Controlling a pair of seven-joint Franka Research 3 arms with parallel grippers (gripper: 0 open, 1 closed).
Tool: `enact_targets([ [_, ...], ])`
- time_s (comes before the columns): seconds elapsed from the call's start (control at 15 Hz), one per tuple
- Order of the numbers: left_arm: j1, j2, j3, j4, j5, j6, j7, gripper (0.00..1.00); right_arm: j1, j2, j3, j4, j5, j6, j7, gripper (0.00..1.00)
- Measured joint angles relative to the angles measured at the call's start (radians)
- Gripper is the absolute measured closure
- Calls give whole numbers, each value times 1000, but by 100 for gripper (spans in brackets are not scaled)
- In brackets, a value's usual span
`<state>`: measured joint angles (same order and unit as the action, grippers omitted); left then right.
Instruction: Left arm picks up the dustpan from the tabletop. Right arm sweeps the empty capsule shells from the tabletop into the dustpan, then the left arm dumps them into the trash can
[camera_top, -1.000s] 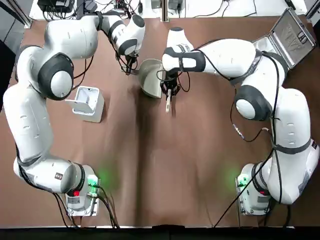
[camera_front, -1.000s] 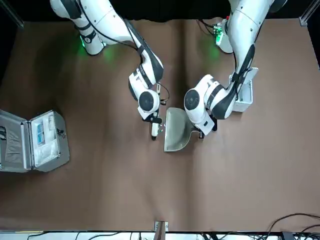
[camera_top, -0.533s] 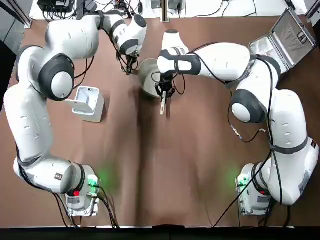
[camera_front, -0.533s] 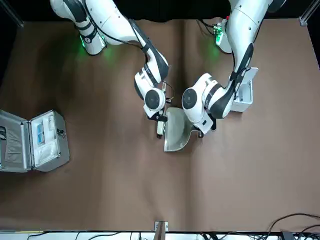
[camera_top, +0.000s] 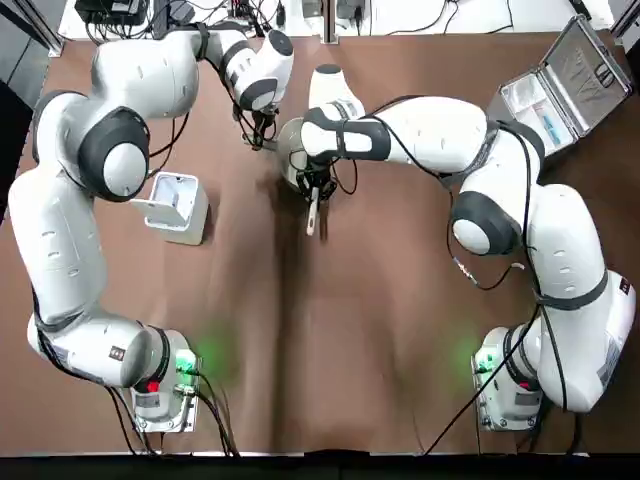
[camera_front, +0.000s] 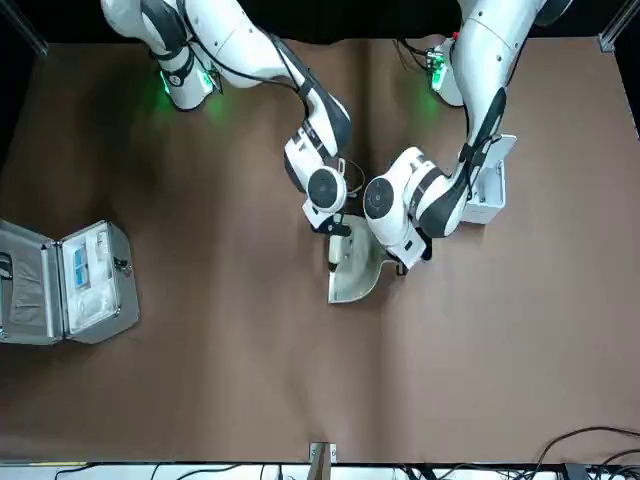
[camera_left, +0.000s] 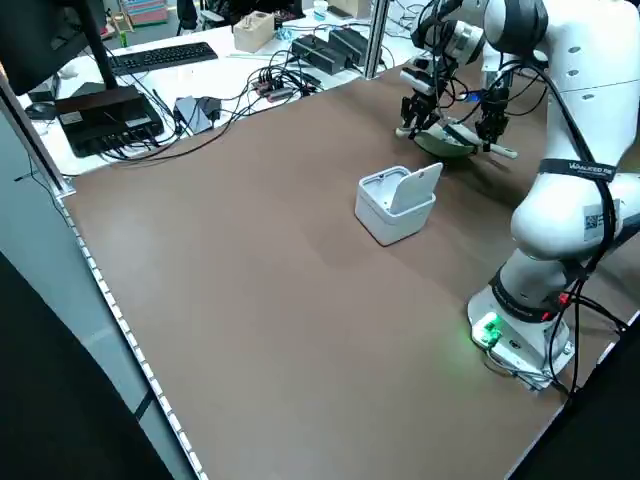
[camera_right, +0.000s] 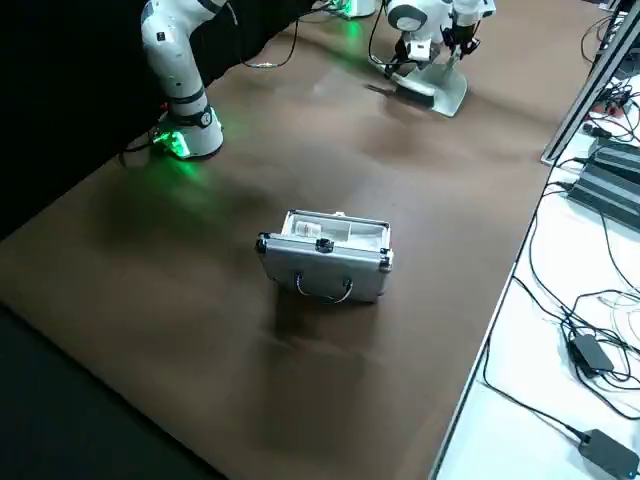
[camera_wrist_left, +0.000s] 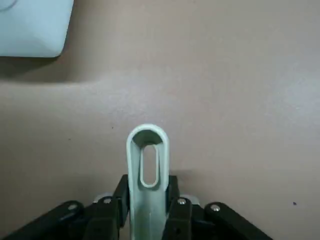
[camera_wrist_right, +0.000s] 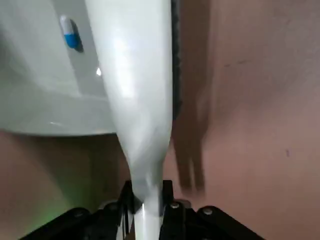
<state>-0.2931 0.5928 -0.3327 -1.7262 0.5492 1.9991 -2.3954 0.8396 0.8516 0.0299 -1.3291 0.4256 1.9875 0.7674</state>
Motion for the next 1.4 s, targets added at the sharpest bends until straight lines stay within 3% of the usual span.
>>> enact_targets([
  [0.93, -4, 2, 0, 2, 0, -1, 0, 67, 37, 33, 14, 104, 16, 5, 0, 74],
  [1.4, -4, 2, -1, 2, 0, -1, 0, 67, 31, 30, -5, 135, 17, 4, 50, 74],
])
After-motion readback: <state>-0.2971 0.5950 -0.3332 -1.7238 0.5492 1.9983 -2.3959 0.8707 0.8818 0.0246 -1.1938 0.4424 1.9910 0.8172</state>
